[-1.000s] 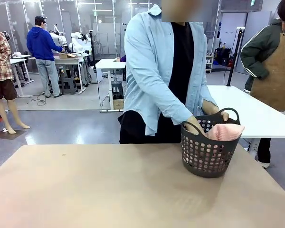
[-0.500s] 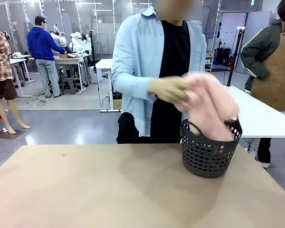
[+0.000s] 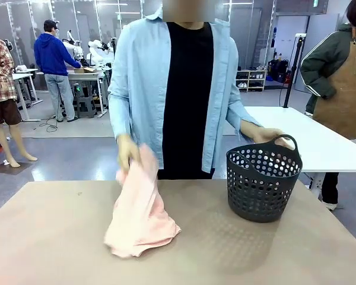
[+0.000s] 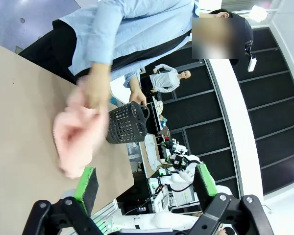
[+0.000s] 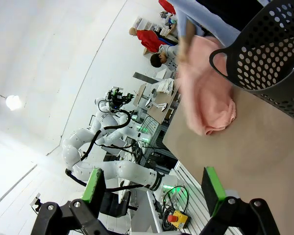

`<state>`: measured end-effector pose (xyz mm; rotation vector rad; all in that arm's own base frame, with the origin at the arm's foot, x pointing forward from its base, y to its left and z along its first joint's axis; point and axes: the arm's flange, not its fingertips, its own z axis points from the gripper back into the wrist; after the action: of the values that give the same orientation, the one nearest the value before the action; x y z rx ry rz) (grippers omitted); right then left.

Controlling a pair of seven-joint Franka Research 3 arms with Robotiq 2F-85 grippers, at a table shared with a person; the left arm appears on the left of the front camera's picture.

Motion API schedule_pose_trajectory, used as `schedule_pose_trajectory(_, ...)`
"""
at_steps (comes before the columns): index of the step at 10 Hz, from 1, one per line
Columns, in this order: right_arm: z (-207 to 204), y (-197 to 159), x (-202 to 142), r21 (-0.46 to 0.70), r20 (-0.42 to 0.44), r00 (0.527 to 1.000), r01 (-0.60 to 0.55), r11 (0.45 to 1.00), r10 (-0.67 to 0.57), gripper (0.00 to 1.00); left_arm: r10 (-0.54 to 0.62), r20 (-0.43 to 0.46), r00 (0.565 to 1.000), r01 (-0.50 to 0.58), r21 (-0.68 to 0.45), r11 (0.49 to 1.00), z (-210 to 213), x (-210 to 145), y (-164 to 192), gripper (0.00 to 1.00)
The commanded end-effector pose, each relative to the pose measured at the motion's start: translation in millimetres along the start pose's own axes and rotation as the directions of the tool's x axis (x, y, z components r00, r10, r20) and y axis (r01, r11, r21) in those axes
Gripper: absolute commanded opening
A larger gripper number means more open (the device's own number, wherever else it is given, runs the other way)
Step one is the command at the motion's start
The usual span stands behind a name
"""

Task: Fold the towel.
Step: Grab the top end of the 100 cm Hotel Towel extended by the human.

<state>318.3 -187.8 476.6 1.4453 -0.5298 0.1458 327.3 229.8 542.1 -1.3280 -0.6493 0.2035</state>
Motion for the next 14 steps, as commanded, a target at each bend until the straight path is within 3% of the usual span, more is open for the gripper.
schedule_pose_trajectory(1, 0.4, 0.8, 0.8, -0.004, 0.005, 1.0, -0.003, 1.0, 0.003, 1.0, -0.006, 0.01, 1.0, 0.006, 0.002, 1.0, -0.9, 1.4, -1.2, 1.0)
schedule_pose_trajectory(14, 0.4, 0.8, 0.8, -0.004, 0.005, 1.0, -0.003, 1.0, 0.003, 1.0, -0.006, 0.01, 1.0, 0.006, 0.002, 1.0, -0.9, 1.4, -1.2, 1.0)
